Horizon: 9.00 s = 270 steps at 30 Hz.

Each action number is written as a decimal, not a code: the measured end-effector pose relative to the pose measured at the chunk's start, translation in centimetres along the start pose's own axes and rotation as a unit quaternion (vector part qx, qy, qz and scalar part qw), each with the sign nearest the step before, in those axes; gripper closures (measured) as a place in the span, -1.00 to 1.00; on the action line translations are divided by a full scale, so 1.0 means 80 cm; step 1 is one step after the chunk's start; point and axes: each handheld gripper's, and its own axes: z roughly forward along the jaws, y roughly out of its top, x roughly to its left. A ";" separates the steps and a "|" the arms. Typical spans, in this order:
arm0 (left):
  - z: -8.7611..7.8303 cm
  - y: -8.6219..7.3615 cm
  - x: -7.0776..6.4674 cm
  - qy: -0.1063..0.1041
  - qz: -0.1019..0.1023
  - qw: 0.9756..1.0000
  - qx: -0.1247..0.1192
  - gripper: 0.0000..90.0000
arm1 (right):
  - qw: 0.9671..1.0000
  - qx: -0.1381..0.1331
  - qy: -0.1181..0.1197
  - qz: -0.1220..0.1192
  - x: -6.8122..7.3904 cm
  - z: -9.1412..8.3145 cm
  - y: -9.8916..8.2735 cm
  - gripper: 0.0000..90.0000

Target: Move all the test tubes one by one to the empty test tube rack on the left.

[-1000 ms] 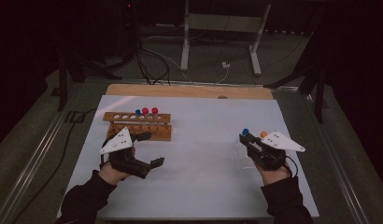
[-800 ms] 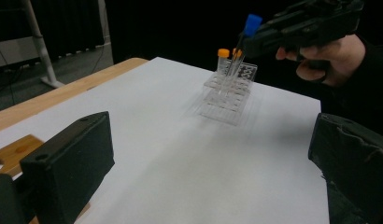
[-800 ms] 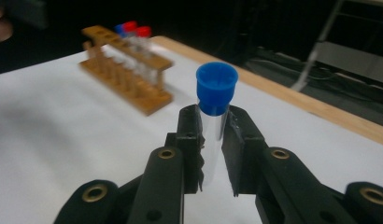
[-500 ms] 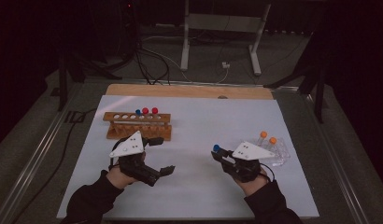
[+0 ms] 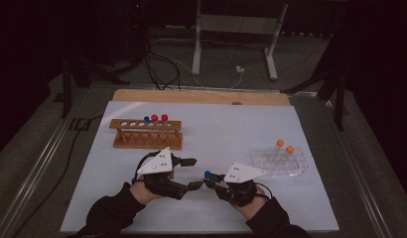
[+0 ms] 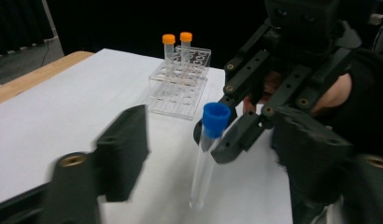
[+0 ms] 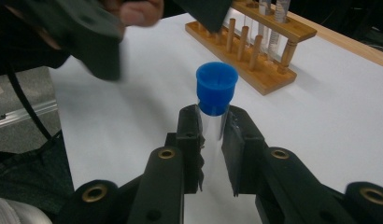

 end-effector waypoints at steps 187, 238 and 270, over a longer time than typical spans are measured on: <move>-0.026 0.024 0.036 0.004 -0.008 1.000 -0.014 -0.87 | 0.999 0.000 -0.052 -0.012 -0.062 -0.042 0.000 0.66; -0.116 0.058 0.098 0.168 0.008 0.986 0.000 0.59 | 0.997 -0.060 -0.019 0.037 -0.048 -0.035 0.006 -0.94; -0.172 -0.012 0.218 0.351 -0.084 0.933 0.017 0.59 | 0.997 -0.065 -0.041 0.026 -0.048 -0.039 0.003 -1.00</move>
